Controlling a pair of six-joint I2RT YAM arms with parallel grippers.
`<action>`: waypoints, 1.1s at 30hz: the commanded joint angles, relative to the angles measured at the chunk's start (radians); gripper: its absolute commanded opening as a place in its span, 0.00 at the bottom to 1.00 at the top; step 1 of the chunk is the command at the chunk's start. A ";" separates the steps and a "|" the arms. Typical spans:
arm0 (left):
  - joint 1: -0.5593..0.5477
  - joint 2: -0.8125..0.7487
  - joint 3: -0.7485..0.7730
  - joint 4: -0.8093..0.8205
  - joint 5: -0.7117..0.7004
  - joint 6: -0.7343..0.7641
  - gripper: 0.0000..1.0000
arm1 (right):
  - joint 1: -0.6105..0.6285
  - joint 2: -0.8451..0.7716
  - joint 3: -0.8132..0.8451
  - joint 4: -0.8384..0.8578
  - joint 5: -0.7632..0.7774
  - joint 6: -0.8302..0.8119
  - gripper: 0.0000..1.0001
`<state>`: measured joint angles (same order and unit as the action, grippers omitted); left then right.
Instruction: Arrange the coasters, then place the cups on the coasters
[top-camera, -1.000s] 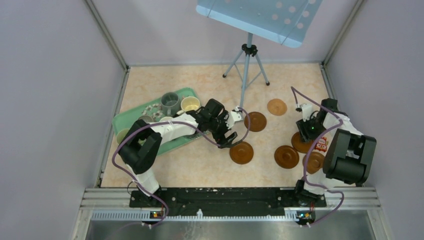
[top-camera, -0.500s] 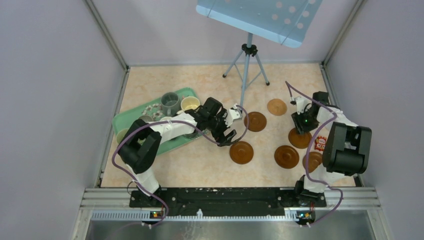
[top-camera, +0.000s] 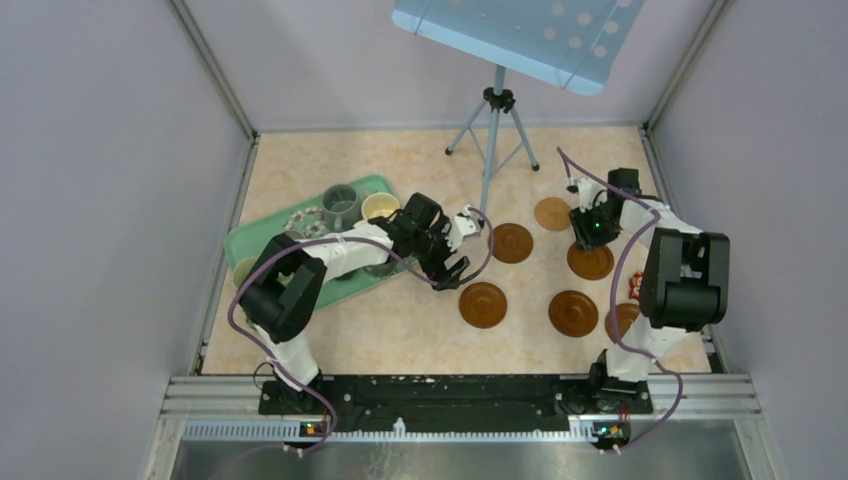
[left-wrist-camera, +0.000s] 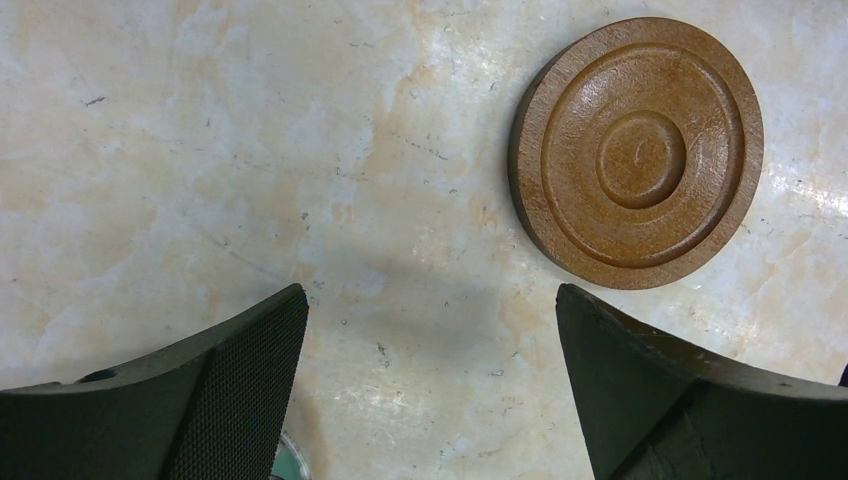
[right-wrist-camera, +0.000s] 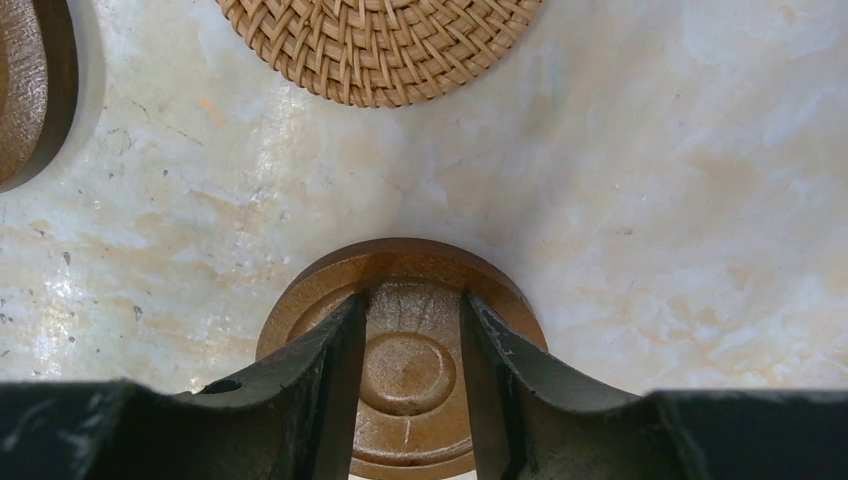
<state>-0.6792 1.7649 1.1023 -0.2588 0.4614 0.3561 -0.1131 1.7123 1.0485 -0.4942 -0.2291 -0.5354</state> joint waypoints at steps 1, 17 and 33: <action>0.012 0.001 0.008 0.030 0.037 -0.011 0.99 | 0.012 0.053 -0.007 0.024 -0.026 0.007 0.40; 0.013 -0.052 0.000 0.020 0.040 -0.029 0.99 | -0.094 -0.188 0.104 -0.274 -0.148 -0.014 0.47; 0.015 -0.125 -0.063 0.042 0.048 -0.034 0.99 | -0.575 -0.346 -0.184 -0.430 -0.020 -0.313 0.47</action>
<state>-0.6693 1.7000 1.0657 -0.2535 0.4835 0.3344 -0.6346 1.3502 0.8867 -0.9340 -0.2707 -0.7849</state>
